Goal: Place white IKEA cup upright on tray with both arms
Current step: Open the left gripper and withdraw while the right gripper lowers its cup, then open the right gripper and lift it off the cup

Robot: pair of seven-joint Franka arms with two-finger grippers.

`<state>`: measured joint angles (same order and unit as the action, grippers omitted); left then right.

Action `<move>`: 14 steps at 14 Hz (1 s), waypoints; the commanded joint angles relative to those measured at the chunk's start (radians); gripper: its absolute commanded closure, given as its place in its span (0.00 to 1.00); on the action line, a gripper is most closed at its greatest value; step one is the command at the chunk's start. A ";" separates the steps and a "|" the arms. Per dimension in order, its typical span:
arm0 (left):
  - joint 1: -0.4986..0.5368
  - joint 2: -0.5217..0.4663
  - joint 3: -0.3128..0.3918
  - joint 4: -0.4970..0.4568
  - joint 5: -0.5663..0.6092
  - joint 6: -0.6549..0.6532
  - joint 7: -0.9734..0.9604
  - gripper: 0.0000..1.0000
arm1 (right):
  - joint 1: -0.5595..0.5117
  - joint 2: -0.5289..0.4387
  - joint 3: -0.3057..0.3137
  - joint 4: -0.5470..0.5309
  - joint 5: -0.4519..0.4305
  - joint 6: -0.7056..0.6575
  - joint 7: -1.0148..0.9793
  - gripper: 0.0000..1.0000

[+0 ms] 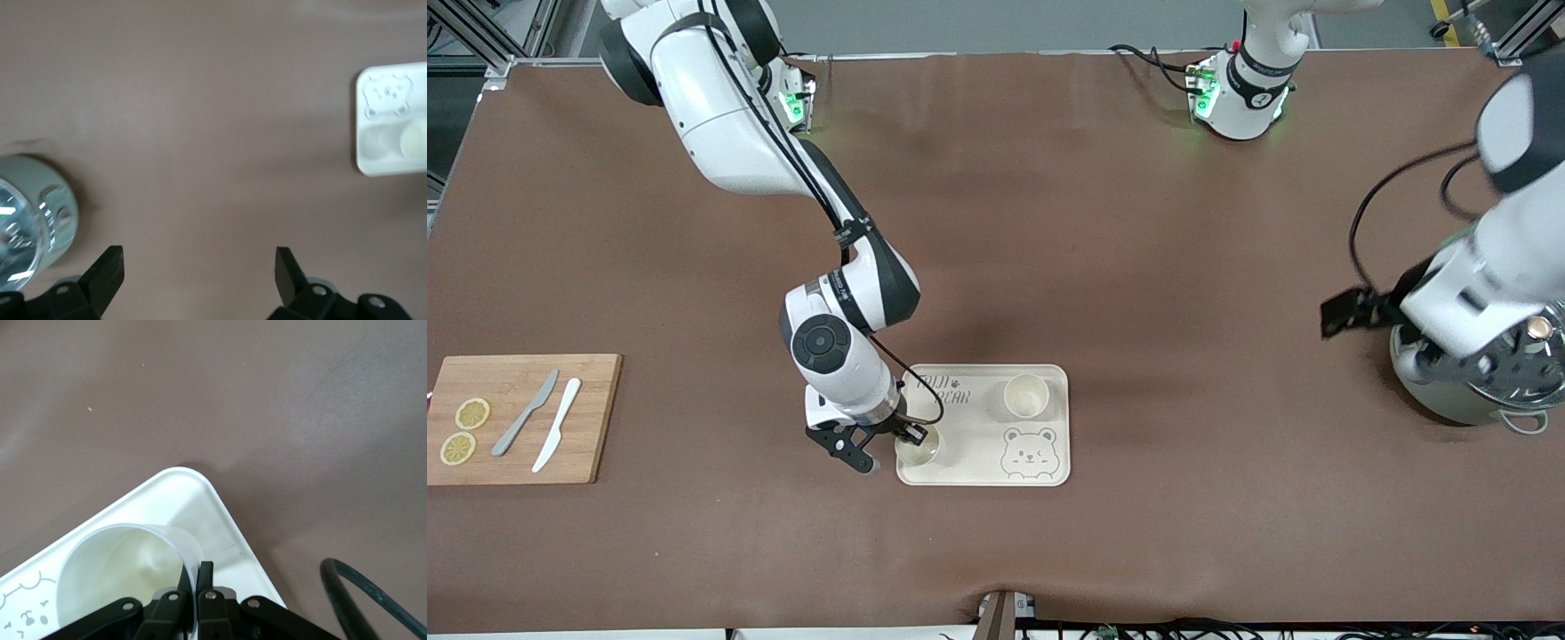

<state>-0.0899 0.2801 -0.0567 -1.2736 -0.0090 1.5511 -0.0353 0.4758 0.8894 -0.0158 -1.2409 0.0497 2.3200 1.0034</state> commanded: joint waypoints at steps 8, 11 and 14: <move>0.030 -0.185 -0.005 -0.073 -0.009 -0.097 0.055 0.00 | 0.015 0.017 -0.010 -0.014 -0.031 0.053 0.038 1.00; 0.029 -0.174 -0.005 -0.072 -0.006 -0.095 0.057 0.00 | 0.012 0.013 -0.012 -0.014 -0.033 0.047 0.035 0.00; 0.029 -0.156 -0.005 -0.073 0.010 -0.091 0.061 0.00 | -0.002 -0.023 -0.012 -0.012 -0.034 0.029 0.031 0.00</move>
<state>-0.0636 0.1208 -0.0589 -1.3383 -0.0089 1.4569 0.0025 0.4780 0.9000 -0.0259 -1.2491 0.0353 2.3602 1.0134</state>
